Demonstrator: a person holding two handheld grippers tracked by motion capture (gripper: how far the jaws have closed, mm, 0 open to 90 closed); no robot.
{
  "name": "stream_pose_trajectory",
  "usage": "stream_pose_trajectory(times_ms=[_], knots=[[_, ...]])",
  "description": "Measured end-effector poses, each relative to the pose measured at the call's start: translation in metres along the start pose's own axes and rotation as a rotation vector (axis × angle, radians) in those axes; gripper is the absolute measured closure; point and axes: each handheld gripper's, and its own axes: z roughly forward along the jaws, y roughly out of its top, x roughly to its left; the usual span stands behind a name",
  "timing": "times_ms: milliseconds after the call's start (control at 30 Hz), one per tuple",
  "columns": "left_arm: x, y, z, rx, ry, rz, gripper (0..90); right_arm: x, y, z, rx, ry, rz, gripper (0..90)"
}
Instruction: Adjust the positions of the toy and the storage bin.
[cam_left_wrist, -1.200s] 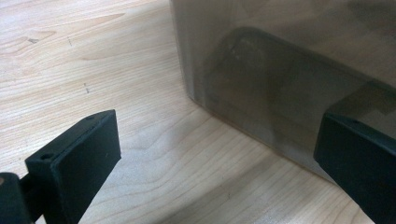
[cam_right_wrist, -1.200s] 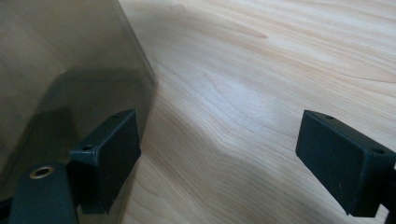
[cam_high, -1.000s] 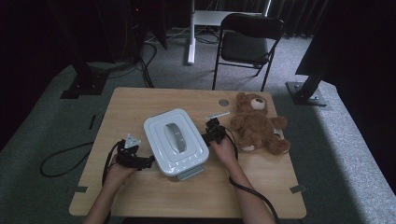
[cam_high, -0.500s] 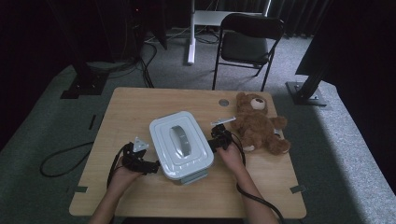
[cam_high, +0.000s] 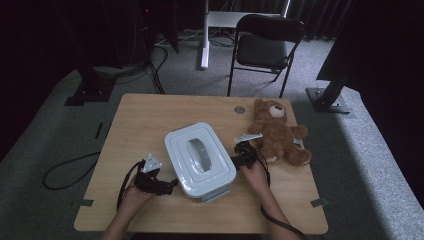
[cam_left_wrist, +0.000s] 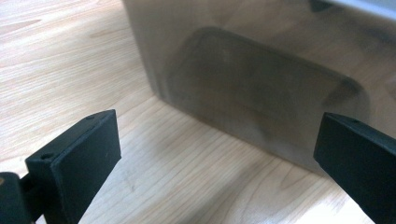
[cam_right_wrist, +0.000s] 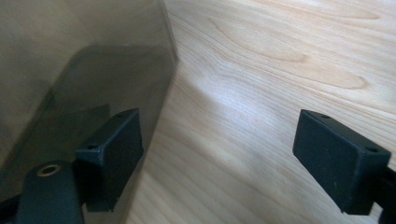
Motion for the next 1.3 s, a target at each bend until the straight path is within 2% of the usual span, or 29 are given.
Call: stream_pose_trajectory(times_ms=[100, 167, 233, 300, 333, 400, 467, 567, 733, 867, 1033, 1300], knots=[[0.005, -0.006, -0.005, -0.007, 0.031, 0.008, 1.3, 0.002, -0.01, -0.007, -0.034, -0.02, -0.044, 13.4], [0.01, -0.011, -0.01, -0.026, 0.04, 0.002, 1.3, 0.004, -0.018, -0.012, -0.049, -0.04, -0.09, 13.3], [0.015, -0.015, -0.015, -0.034, 0.056, -0.003, 1.3, 0.006, -0.026, -0.017, -0.064, -0.038, -0.13, 13.2], [0.019, -0.019, -0.019, -0.035, 0.044, -0.021, 1.3, 0.006, -0.034, -0.023, -0.073, -0.035, -0.14, 13.1], [0.021, -0.021, -0.022, -0.026, 0.045, -0.031, 1.3, 0.006, -0.037, -0.026, -0.08, -0.022, -0.141, 13.1], [0.023, -0.023, -0.024, -0.022, 0.044, -0.025, 1.3, 0.006, -0.042, -0.03, -0.083, -0.007, -0.142, 13.2], [0.025, -0.026, -0.027, 0.008, 0.037, -0.034, 1.3, 0.008, -0.051, -0.036, -0.079, 0.001, -0.167, 13.2], [0.026, -0.031, -0.031, 0.064, 0.04, -0.022, 1.3, 0.008, -0.063, -0.043, -0.076, -0.008, -0.179, 13.2], [0.034, -0.04, -0.039, 0.101, 0.047, -0.054, 1.3, 0.0, -0.081, -0.055, -0.09, -0.034, -0.135, 13.0], [0.042, -0.049, -0.049, 0.103, 0.055, -0.072, 1.3, -0.007, -0.095, -0.068, -0.098, -0.08, -0.117, 12.9], [0.052, -0.057, -0.061, 0.097, 0.077, -0.103, 1.3, -0.018, -0.112, -0.087, -0.12, -0.122, -0.068, 12.9], [0.062, -0.061, -0.078, 0.087, 0.115, -0.131, 1.4, -0.031, -0.137, -0.109, -0.12, -0.189, -0.013, 12.8]])
